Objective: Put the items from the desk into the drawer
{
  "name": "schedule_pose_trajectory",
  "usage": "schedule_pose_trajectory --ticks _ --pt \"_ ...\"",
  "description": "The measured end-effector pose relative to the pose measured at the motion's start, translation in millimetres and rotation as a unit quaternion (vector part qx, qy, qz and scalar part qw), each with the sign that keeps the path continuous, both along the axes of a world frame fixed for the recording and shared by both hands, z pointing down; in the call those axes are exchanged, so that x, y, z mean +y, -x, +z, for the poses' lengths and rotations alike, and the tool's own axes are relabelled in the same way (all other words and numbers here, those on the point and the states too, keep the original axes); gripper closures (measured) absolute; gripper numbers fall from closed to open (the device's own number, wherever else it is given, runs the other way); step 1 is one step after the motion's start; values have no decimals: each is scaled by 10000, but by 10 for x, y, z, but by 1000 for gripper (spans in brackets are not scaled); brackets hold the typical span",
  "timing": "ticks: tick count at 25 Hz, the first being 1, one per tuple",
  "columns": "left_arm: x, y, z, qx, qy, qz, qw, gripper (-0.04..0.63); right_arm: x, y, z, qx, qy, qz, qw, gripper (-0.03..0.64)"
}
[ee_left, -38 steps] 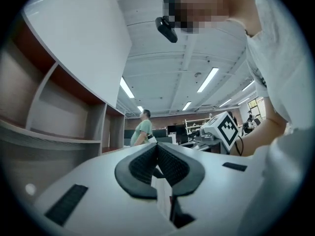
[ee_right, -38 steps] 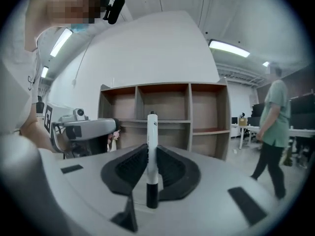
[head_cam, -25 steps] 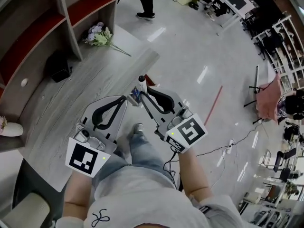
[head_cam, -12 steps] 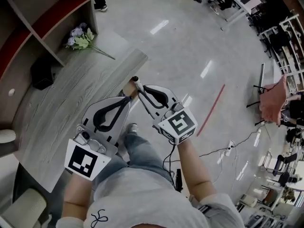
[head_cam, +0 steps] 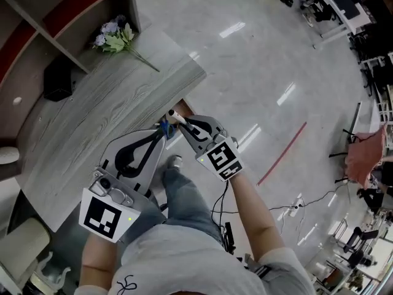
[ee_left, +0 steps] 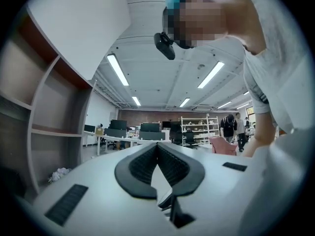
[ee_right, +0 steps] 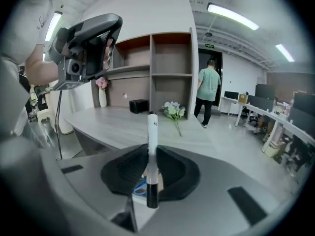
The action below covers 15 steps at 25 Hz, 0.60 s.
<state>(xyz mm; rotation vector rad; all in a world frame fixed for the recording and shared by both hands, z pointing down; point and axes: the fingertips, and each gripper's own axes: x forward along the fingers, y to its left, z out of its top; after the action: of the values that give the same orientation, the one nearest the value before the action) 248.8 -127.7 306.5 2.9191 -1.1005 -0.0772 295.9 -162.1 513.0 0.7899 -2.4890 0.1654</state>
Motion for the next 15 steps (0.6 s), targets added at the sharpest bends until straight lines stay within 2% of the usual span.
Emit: schedule_pose_trajectory --ticks 2,5,9,15 --pt "-42 39 52 -21 30 -122 9999 586 -22 6 145 195 0 -163 9997 546" --pt "-107 60 86 -28 58 -298 9995 586 -47 -23 369 747 -70 -528 9958 546" --pt "-149 75 112 -6 78 -451 9990 586 8 -41 742 1324 16 -1063 9855 545" --pt "-223 151 244 -30 174 -678 9975 586 -9 27 1278 1869 135 -1644 9684 545"
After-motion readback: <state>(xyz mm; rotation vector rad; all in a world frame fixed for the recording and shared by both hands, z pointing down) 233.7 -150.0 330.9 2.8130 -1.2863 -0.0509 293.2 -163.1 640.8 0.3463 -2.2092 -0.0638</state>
